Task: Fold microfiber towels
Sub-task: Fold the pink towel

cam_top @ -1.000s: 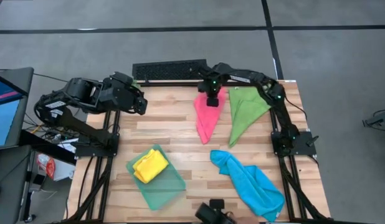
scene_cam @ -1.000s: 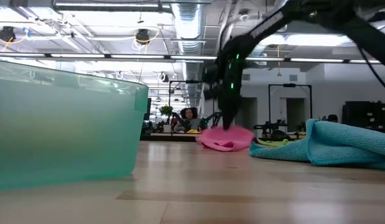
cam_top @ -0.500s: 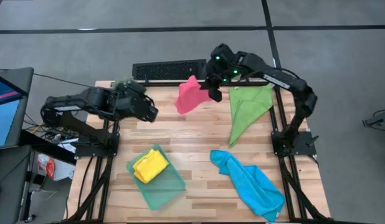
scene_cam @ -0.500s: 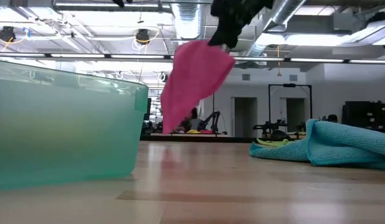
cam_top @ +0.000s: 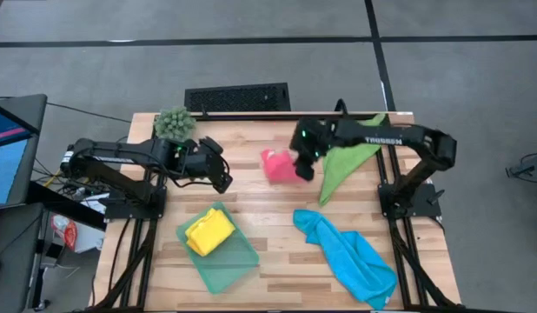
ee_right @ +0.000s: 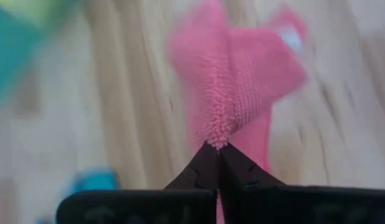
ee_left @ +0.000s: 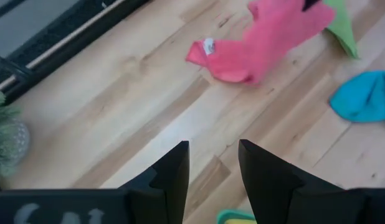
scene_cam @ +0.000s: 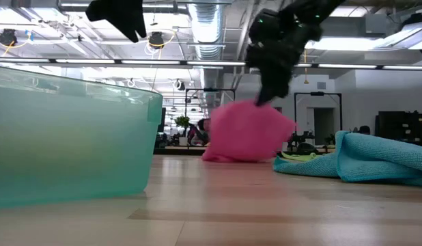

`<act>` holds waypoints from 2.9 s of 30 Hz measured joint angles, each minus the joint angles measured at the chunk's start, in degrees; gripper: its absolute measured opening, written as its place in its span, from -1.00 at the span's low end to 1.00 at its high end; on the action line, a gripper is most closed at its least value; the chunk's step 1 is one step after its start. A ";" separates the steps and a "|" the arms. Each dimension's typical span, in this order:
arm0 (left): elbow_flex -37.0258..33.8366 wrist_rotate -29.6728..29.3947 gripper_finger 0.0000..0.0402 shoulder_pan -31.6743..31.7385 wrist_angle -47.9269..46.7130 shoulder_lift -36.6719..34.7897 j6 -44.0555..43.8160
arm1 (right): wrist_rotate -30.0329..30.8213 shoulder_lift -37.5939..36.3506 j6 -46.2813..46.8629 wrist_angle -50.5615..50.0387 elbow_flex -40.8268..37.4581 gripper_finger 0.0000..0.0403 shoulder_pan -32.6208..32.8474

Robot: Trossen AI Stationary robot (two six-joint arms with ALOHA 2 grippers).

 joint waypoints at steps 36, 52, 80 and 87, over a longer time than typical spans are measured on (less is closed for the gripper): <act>-0.04 0.08 -0.35 0.00 2.16 -0.04 -0.49 | 4.10 12.58 -22.69 5.39 0.05 0.06 26.75; -0.06 -0.10 -0.35 -0.23 2.17 -0.04 -2.27 | 8.35 10.51 -13.23 2.06 0.33 -0.04 26.82; -0.06 -4.01 -0.35 -1.27 3.17 -0.04 -2.75 | 10.97 15.25 -14.71 1.14 0.32 -0.70 25.51; -0.06 -4.50 -0.35 -1.22 6.14 -0.02 -2.63 | 11.29 10.62 -12.68 -3.61 2.09 -0.94 25.34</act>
